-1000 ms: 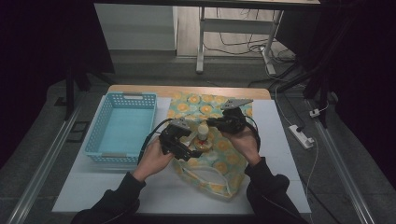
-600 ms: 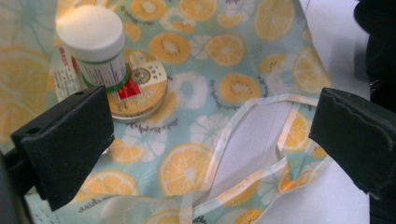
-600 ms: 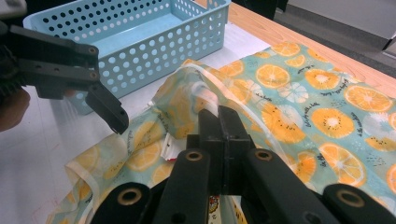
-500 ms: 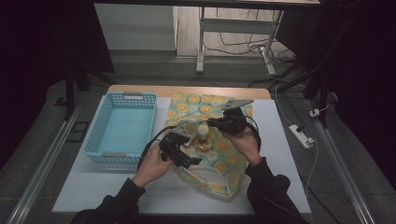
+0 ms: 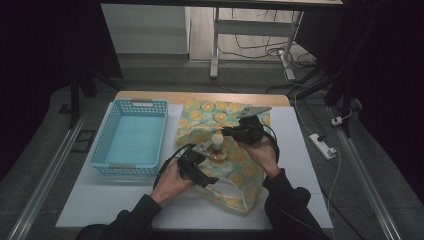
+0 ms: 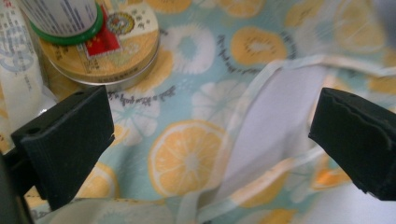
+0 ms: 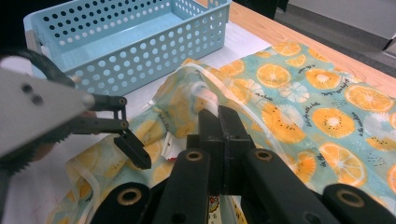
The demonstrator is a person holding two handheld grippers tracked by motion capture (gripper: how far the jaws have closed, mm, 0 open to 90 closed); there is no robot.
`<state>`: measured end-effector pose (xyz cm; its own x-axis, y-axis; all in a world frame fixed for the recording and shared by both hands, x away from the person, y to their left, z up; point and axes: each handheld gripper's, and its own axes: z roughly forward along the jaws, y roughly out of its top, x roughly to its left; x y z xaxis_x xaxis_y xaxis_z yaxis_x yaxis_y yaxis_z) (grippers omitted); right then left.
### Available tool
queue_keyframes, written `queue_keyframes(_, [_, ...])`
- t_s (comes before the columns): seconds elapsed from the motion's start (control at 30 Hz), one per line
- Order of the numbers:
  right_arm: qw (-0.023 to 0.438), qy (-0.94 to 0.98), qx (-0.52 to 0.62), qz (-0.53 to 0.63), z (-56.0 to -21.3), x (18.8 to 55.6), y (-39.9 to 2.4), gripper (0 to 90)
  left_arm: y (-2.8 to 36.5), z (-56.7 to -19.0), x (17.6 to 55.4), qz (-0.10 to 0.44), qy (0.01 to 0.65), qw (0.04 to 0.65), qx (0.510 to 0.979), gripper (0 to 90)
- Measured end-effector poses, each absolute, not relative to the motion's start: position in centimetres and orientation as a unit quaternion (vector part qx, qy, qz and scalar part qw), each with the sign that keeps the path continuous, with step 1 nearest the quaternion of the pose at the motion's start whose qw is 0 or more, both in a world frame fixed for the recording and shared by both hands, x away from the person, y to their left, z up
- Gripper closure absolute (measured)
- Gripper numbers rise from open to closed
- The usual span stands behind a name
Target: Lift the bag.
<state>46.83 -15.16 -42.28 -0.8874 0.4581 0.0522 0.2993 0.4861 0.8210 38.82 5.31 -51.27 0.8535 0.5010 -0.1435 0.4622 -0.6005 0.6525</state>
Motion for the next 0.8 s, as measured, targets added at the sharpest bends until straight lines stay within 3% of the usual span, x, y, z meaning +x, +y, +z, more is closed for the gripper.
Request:
queue_keyframes(0.53, [0.087, 0.858, 0.220, 0.456, -42.3, 46.8, -15.1, 90.0, 4.1, -53.7, 38.9, 0.066, 0.251, 0.306, 0.916, 1.1])
queue_keyframes(0.6, [0.086, 0.857, 0.220, 0.457, -42.2, 46.8, -15.1, 90.0, 4.3, -53.6, 38.8, 0.067, 0.250, 0.314, 0.914, 6.1])
queue_keyframes(0.8, [0.085, 0.858, 0.219, 0.456, -42.2, 46.8, -15.0, 90.0, 4.8, -53.1, 38.9, 0.064, 0.245, 0.321, 0.913, 37.9])
